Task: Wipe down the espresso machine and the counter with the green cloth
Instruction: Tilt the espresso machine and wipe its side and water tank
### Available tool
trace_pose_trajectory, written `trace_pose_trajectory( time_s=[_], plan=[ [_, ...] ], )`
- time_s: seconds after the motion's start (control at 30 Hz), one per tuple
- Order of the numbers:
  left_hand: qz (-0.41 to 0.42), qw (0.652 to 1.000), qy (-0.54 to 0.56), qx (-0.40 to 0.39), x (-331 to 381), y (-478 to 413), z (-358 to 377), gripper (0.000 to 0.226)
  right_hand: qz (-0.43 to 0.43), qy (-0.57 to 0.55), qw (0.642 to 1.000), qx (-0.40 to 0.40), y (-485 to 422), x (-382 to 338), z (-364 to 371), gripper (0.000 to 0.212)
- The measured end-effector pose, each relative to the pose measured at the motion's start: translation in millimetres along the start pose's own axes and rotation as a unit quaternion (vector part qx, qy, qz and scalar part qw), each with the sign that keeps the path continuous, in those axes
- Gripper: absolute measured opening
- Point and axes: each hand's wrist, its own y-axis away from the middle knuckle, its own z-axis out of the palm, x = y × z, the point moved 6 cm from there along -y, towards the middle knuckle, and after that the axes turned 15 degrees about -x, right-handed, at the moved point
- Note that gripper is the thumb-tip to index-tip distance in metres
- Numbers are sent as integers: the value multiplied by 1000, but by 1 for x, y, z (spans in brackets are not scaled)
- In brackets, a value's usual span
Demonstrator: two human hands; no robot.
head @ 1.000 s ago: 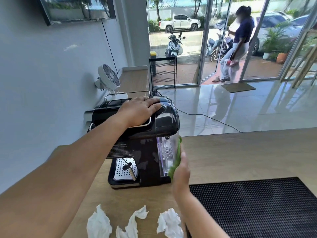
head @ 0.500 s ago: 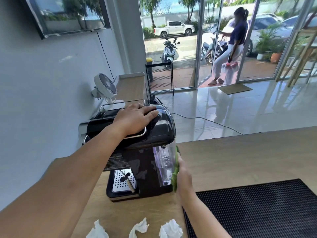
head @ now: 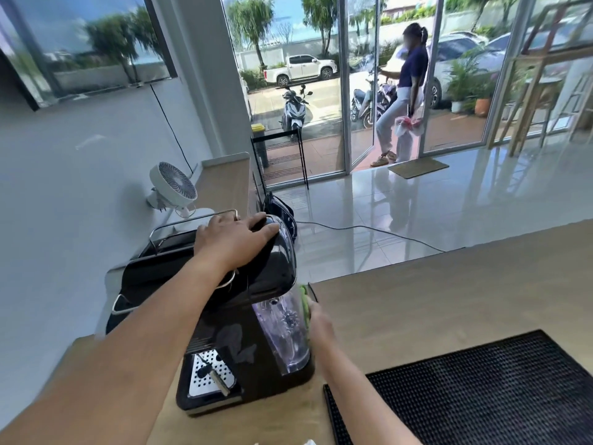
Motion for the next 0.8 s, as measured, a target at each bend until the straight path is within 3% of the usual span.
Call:
trace_pose_trajectory(
  time_s=[0.17, 0.27, 0.37, 0.47, 0.57, 0.67, 0.8],
  plan=[
    [0, 1000, 13, -9, -1, -9, 2, 71, -97, -66, 992, -46, 15, -45, 8, 66],
    [0, 1000, 14, -11, 0, -7, 2, 72, -131, -80, 986, -67, -4, -90, 13, 53],
    [0, 1000, 15, -9, 1, -6, 1, 73, -118, -87, 988, -54, -29, -90, 10, 46],
    [0, 1000, 16, -10, 2, -4, 0, 73, -46, -42, 997, -38, -39, -44, 0, 42],
    [-1, 1000, 13, -10, 1, -3, 0, 71, -4, 9, 1000, -13, -27, 3, -8, 57],
    [-4, 1000, 9, -13, 1, -5, 0, 69, -47, -23, 998, -20, -6, -5, 3, 59],
    [-4, 1000, 13, -9, 3, -4, -1, 68, -162, -68, 982, -63, -15, -87, 19, 50]
  ],
)
